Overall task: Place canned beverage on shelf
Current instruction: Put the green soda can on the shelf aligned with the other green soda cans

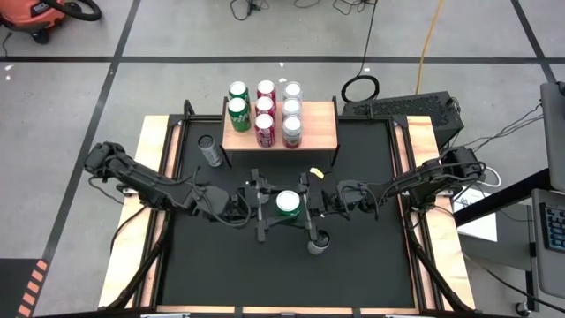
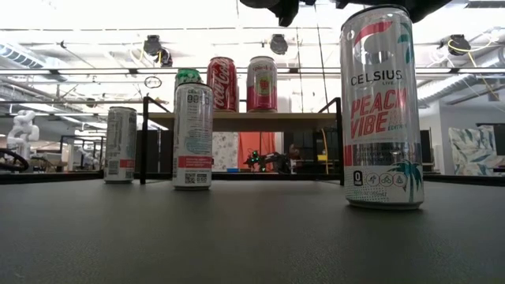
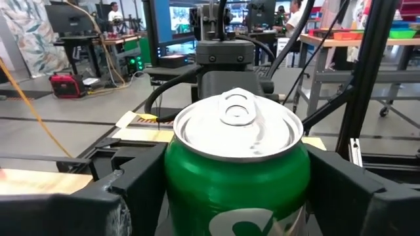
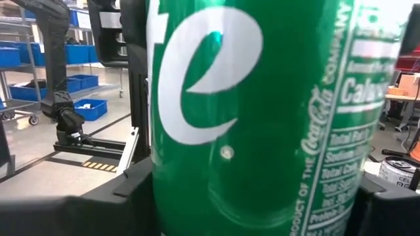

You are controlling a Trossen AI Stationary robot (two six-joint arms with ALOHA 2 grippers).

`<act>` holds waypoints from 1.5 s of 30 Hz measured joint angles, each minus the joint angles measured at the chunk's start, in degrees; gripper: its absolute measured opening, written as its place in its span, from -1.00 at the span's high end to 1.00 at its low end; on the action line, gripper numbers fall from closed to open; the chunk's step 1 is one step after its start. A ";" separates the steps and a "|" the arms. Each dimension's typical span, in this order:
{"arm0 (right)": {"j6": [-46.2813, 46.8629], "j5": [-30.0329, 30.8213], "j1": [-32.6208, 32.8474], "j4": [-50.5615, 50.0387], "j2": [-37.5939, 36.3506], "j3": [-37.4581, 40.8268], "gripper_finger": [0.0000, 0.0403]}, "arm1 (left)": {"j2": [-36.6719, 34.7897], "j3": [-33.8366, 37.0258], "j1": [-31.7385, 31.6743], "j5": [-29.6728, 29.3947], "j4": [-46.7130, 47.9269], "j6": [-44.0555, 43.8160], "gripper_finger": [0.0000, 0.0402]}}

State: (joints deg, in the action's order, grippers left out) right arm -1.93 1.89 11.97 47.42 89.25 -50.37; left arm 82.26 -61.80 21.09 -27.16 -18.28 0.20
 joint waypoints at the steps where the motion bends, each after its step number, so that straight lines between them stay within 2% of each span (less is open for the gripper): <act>1: 0.14 0.00 0.00 0.04 0.00 0.00 -0.39 | -0.13 0.00 0.01 0.53 0.04 0.38 -0.48; 10: 1.67 -0.35 0.14 0.25 -0.09 -0.04 -0.71 | -5.50 0.09 0.04 6.93 5.66 2.06 -0.47; 14: 0.65 -0.22 0.13 -1.07 -0.09 -0.04 -0.77 | -10.10 0.09 0.08 7.59 11.64 1.79 -0.47; 23: -1.92 -0.21 0.46 -15.32 -6.13 -0.04 -0.78 | -24.00 0.04 -0.34 0.43 25.41 2.93 -0.47; 27: -3.71 -0.49 2.11 -22.29 -9.29 -0.04 -0.78 | -29.28 0.72 -2.28 -0.85 31.10 4.68 -0.47; 32: -4.78 -0.59 5.22 -27.24 -10.22 -0.02 -0.78 | -35.79 6.12 -5.86 0.36 30.42 5.92 -0.47; 35: -4.85 -0.63 6.55 -27.58 -9.97 -0.02 -0.78 | -39.38 12.14 -8.72 2.30 26.07 6.69 -0.47; 40: -5.09 -0.52 7.29 -27.03 -9.84 -0.02 -0.78 | -42.81 22.12 -15.61 8.84 13.35 6.76 -0.47; 45: -6.40 -0.52 7.28 -25.97 -9.84 -0.02 -0.78 | -42.52 25.62 -23.83 15.56 11.63 7.69 -0.47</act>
State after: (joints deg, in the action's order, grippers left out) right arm -8.34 1.37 19.25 21.45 79.42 -50.39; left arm 39.75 -36.18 -2.74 -11.61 -6.64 7.89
